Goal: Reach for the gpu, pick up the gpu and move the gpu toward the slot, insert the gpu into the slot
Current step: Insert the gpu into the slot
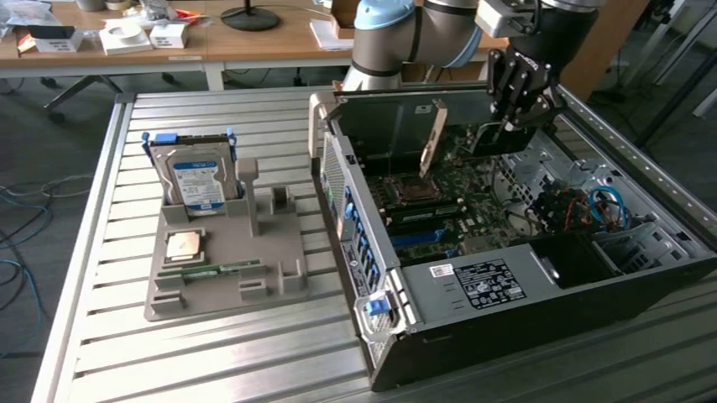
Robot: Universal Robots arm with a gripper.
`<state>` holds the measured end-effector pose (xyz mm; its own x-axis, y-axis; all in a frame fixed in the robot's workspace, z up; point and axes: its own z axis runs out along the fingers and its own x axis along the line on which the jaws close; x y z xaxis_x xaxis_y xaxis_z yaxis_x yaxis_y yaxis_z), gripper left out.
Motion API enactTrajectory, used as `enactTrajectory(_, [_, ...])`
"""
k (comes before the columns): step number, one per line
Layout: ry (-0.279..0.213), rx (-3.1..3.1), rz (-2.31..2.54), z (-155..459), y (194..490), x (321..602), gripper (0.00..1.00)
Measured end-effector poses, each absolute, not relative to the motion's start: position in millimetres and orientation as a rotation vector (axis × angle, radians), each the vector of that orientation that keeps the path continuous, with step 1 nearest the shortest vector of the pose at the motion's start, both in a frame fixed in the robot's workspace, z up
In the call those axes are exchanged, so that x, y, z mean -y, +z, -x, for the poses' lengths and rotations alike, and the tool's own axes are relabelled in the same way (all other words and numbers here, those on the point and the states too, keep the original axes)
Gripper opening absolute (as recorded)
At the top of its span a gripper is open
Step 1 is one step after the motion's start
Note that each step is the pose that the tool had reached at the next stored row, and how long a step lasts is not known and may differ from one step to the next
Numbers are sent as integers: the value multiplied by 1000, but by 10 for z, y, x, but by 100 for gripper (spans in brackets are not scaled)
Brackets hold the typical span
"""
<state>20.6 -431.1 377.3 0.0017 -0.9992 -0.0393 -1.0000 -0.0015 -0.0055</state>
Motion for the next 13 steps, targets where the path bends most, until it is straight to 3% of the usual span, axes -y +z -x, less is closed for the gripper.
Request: enactTrajectory(13, [32, -2203, 2189, -134, 3745, 4404, 27])
